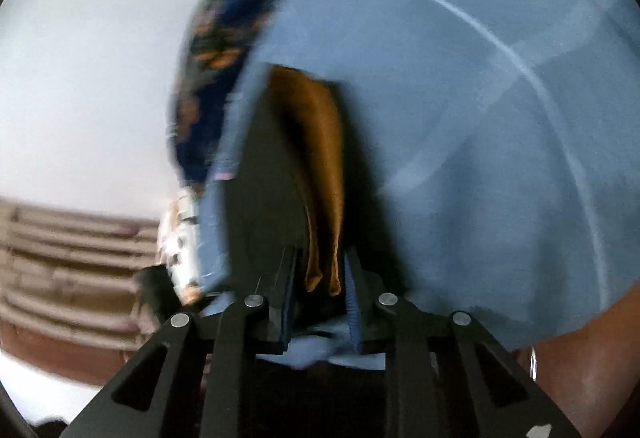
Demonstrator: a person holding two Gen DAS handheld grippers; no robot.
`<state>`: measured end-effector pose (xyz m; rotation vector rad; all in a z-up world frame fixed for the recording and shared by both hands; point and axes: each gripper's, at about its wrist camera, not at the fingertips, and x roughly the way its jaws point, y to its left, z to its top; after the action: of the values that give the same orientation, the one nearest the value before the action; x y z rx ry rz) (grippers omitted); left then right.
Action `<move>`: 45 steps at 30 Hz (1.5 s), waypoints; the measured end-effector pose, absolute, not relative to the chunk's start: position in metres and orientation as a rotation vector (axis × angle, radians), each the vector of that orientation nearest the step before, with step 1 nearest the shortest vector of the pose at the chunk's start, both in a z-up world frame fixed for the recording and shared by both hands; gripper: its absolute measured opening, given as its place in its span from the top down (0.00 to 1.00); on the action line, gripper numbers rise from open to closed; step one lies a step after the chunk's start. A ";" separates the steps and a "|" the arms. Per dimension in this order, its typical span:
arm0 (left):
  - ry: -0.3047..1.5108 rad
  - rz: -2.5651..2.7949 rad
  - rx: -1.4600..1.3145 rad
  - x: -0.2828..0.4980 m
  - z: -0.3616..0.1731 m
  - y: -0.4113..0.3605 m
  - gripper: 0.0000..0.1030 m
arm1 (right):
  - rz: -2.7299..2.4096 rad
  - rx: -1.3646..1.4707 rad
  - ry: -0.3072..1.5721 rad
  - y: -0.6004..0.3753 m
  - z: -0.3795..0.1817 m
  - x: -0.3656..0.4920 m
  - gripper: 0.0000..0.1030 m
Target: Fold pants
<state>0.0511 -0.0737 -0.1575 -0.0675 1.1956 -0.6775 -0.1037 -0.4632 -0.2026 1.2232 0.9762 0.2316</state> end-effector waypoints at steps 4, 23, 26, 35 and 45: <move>1.186 -0.678 -0.040 0.048 -0.157 -0.076 0.28 | 0.228 1.120 0.981 -0.459 -0.185 -0.103 0.80; 1.189 -0.727 -0.133 0.056 -0.159 -0.063 0.28 | 0.290 0.936 1.033 -0.458 -0.177 -0.049 0.44; 1.186 -0.768 -0.126 0.058 -0.160 -0.065 0.28 | 0.350 0.910 1.031 -0.450 -0.178 -0.037 0.42; 1.185 -0.825 -0.102 0.073 -0.159 -0.086 0.28 | 0.426 0.899 1.034 -0.450 -0.181 -0.030 0.42; 1.110 -0.739 0.150 0.058 -0.157 -0.117 0.28 | 0.433 0.870 1.031 -0.446 -0.180 -0.021 0.43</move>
<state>0.0576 -0.1166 -0.1566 0.1504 1.1105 -0.7388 -0.0212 -0.4456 -0.1799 0.8704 1.0306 0.4331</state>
